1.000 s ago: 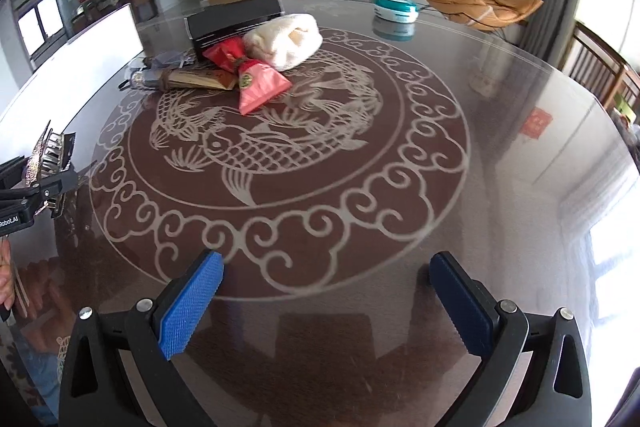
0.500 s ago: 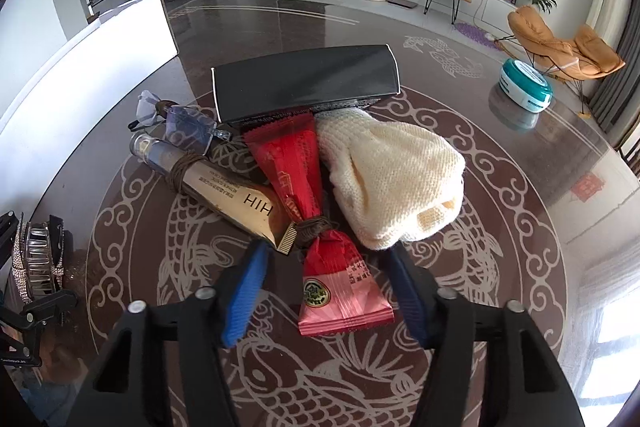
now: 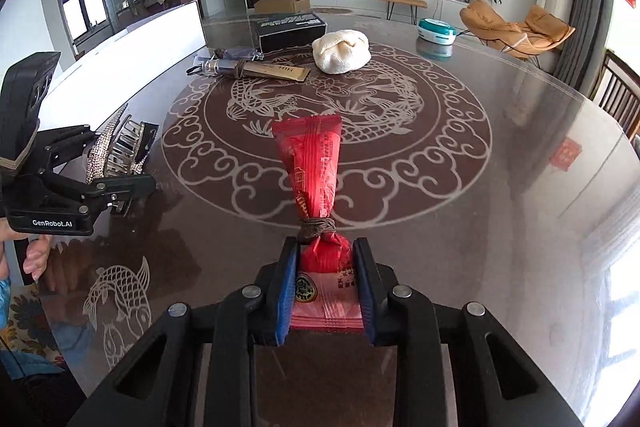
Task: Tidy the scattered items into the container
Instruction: 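Lift the bow clip with the left gripper while the right gripper grasps the red snack bag, then raise the bow clip and red snack bag above the table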
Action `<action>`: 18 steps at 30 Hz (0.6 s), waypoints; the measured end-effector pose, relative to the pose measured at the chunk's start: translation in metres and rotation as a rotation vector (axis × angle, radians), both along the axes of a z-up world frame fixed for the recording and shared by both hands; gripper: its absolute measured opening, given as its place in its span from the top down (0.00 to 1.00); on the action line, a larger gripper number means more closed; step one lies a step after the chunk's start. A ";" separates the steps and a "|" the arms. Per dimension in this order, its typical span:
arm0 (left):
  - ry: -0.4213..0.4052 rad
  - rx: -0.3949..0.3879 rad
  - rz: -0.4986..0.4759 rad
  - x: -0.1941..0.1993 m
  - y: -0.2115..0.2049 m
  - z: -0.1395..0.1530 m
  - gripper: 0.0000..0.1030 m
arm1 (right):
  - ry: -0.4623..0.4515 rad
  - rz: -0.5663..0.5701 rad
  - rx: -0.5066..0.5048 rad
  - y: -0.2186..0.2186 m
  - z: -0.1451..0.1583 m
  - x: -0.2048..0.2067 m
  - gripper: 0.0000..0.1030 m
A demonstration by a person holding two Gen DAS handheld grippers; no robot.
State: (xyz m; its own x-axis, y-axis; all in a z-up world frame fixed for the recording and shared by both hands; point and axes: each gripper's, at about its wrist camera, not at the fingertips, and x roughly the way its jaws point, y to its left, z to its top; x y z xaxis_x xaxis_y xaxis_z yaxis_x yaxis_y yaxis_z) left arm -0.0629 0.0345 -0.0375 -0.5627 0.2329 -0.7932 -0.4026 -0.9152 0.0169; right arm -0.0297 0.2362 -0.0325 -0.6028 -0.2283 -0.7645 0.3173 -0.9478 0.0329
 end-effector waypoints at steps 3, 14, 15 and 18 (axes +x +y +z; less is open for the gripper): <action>0.000 -0.020 0.065 -0.002 -0.002 0.000 0.18 | 0.019 -0.057 0.001 0.008 0.004 0.003 0.67; -0.039 -0.005 0.170 -0.010 -0.018 -0.005 0.02 | -0.033 -0.105 0.055 0.007 -0.005 -0.011 0.19; -0.039 -0.006 0.170 -0.010 -0.018 -0.005 0.01 | -0.039 -0.116 0.049 0.009 -0.006 -0.012 0.17; -0.040 -0.005 0.170 -0.010 -0.018 -0.005 0.01 | -0.046 -0.139 0.053 0.012 -0.008 -0.015 0.12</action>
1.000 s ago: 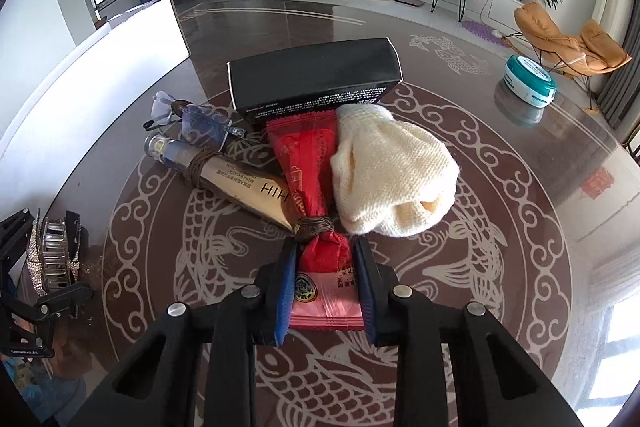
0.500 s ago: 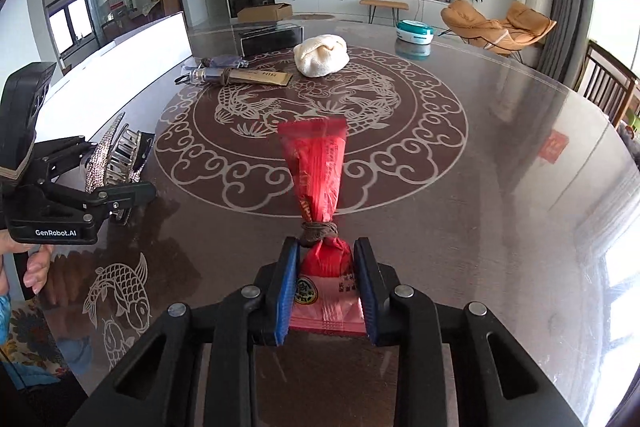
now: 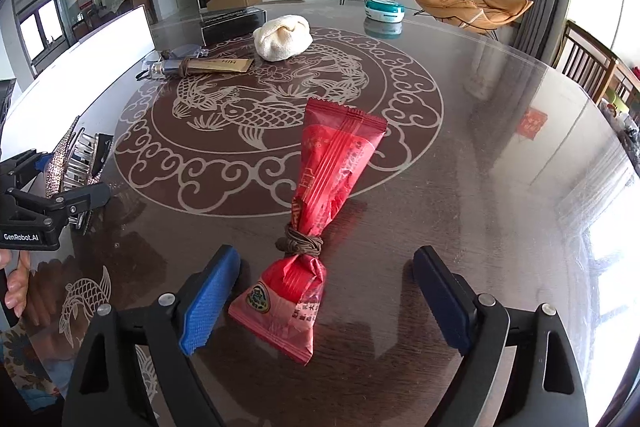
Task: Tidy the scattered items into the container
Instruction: 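Raise the bow clip and red snack bag above the table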
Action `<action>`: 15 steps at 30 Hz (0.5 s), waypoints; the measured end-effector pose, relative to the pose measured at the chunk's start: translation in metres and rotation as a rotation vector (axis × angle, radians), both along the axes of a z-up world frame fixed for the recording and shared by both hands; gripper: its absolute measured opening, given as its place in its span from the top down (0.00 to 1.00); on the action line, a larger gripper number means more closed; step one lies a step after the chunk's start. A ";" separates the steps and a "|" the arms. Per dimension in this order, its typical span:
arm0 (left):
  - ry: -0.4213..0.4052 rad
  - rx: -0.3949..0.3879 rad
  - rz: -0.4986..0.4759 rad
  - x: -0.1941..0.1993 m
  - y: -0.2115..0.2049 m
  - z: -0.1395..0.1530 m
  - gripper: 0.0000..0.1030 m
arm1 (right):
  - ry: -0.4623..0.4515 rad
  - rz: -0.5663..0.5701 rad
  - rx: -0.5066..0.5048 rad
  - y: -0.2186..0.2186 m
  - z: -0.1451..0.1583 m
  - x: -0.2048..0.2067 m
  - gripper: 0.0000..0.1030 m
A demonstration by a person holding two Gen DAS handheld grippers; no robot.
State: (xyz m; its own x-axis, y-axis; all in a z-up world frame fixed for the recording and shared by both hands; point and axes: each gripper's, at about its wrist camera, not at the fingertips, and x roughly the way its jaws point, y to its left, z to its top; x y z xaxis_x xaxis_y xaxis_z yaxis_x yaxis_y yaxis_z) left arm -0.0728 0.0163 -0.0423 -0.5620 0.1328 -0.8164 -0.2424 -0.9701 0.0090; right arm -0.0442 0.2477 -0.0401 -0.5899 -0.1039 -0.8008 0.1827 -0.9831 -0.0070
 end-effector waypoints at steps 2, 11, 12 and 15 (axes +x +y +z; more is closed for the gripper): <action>0.000 0.000 0.000 0.000 0.000 0.000 0.01 | -0.003 0.001 0.001 -0.001 -0.001 -0.001 0.09; 0.000 0.000 -0.001 0.000 0.000 0.000 0.01 | -0.013 -0.017 0.002 0.000 -0.003 -0.003 0.04; 0.000 0.000 -0.001 0.000 0.000 0.000 0.01 | -0.015 -0.020 0.002 0.000 -0.003 -0.004 0.03; -0.001 0.000 0.002 0.000 0.000 -0.001 0.00 | -0.021 -0.024 0.002 0.000 -0.004 -0.005 0.01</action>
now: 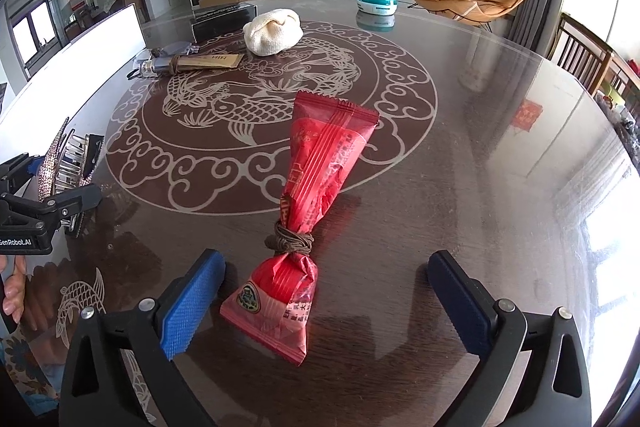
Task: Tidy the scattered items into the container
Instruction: 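Raise the bow clip and red snack bag above the table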
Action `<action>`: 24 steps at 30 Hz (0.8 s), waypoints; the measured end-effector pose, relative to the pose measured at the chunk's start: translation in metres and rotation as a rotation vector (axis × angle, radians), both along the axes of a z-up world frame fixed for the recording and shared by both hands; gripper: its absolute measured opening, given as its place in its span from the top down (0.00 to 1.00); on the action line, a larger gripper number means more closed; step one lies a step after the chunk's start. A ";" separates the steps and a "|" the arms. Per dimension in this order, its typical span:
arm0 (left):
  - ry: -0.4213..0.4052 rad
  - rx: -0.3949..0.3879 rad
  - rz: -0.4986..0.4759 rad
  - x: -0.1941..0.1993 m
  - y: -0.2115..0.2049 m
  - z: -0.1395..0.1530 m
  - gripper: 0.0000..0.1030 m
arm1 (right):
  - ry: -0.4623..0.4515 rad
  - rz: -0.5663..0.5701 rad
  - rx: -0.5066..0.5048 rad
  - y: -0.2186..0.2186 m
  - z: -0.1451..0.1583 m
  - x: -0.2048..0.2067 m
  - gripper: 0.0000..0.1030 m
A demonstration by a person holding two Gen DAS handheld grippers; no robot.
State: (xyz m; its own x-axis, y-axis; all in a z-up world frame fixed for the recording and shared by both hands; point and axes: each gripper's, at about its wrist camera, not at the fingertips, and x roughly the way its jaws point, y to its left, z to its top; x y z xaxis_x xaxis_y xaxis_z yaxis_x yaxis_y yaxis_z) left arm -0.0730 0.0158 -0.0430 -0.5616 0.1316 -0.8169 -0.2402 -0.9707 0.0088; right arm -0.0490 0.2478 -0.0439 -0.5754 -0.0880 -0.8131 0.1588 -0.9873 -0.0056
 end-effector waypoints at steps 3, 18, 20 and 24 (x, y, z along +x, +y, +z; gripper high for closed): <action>0.000 0.000 -0.001 0.000 0.000 0.000 0.00 | 0.000 0.000 0.000 0.000 0.000 0.000 0.00; -0.003 0.000 0.004 0.000 -0.001 -0.001 0.00 | -0.002 0.001 -0.002 -0.001 0.000 0.000 0.00; -0.003 0.000 0.005 -0.001 -0.001 -0.001 0.00 | -0.002 0.001 -0.001 -0.001 0.000 0.000 0.00; -0.003 0.000 0.005 0.000 -0.001 -0.001 0.00 | -0.002 0.001 -0.001 -0.001 0.000 0.000 0.00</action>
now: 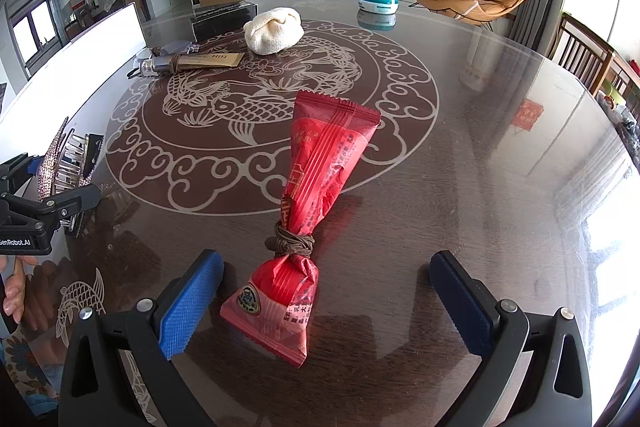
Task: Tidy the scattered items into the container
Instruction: 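Raise the bow clip and red snack bag above the table, then carry the bow clip and snack bag into the container and open both grippers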
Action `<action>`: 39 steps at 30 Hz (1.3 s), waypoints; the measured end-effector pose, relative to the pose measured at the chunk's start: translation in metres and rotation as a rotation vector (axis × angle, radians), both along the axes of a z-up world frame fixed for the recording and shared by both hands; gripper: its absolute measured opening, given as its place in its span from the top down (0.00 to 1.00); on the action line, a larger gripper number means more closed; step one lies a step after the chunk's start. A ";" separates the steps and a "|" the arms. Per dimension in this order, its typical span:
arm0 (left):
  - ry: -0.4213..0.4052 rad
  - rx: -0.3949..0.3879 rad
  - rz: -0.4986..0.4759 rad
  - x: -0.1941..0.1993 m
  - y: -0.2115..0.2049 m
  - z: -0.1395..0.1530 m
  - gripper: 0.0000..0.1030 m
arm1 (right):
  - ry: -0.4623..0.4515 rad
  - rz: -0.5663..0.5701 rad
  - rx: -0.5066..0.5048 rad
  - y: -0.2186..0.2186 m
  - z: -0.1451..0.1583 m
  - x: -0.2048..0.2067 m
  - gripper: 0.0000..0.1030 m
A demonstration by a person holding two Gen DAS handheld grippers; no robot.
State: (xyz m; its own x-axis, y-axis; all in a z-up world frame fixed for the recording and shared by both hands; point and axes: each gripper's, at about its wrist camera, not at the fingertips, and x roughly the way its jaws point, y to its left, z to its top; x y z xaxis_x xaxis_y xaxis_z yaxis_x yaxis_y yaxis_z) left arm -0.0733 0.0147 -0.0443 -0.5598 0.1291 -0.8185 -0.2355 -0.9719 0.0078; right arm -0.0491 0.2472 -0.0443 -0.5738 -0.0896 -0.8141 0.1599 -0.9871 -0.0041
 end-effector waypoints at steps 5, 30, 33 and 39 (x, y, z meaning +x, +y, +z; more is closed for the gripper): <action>0.000 0.000 0.000 0.000 0.000 0.000 0.00 | 0.000 0.000 0.000 0.000 0.000 0.000 0.00; 0.009 0.099 -0.075 0.021 -0.013 0.047 0.52 | -0.142 0.062 -0.060 0.006 0.056 -0.012 0.82; 0.013 0.130 -0.064 0.033 -0.025 0.056 0.52 | -0.152 0.091 -0.062 -0.004 0.059 -0.007 0.82; 0.093 0.189 -0.024 0.061 -0.076 0.105 0.52 | -0.129 0.195 -0.081 -0.060 0.073 -0.002 0.82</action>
